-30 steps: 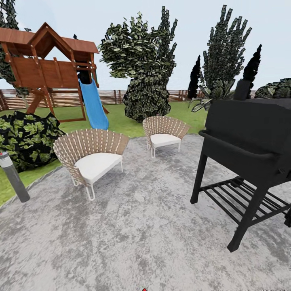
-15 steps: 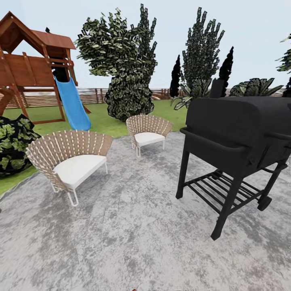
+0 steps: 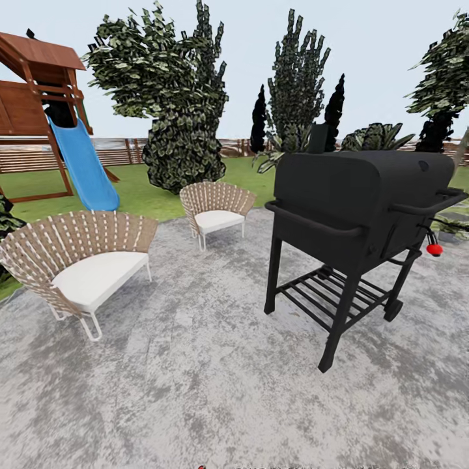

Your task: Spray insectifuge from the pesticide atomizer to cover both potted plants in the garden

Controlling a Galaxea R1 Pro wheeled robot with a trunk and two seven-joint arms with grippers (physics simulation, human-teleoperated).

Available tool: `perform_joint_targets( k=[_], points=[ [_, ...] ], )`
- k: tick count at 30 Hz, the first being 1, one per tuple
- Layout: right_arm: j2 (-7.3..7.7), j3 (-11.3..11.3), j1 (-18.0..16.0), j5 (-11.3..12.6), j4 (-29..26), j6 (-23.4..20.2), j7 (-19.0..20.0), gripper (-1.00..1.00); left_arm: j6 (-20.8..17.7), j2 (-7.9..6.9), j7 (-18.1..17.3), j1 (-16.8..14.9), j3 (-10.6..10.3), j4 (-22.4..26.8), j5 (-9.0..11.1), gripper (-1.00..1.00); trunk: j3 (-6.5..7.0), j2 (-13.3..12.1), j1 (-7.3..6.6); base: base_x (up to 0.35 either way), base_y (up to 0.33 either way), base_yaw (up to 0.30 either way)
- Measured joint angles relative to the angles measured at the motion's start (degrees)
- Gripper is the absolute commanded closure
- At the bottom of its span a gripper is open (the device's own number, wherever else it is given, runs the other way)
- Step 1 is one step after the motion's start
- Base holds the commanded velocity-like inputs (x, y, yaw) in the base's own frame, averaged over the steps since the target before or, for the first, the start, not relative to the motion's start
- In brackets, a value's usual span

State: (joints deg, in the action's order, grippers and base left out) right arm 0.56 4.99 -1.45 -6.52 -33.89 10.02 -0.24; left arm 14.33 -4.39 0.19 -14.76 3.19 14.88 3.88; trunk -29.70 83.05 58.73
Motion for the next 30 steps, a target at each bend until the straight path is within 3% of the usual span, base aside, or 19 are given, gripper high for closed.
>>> perform_joint_targets(
  k=[12, 21, 30],
  points=[
    [0.00, 0.0, 0.0, 0.0, 0.0, 0.0, 0.0, -1.00, 0.0, 0.00, 0.0, 0.0, 0.0, 0.0, 0.0, -1.00, -0.69, 0.0, 0.00, 0.000, 0.018, -0.237],
    [0.01, 0.0, 0.0, 0.0, 0.0, 0.0, 0.0, -1.00, 0.0, 0.00, 0.0, 0.0, 0.0, 0.0, 0.0, -1.00, -1.19, 0.0, 0.00, 0.000, 0.284, -0.230],
    [0.19, -0.2, 0.0, -0.1, 0.0, 0.8, 0.1, -1.00, 0.0, 0.08, 0.0, 0.0, 0.0, 0.0, -0.5, -1.00, -1.28, 0.0, 0.00, 0.000, 0.305, -0.020]
  ],
)
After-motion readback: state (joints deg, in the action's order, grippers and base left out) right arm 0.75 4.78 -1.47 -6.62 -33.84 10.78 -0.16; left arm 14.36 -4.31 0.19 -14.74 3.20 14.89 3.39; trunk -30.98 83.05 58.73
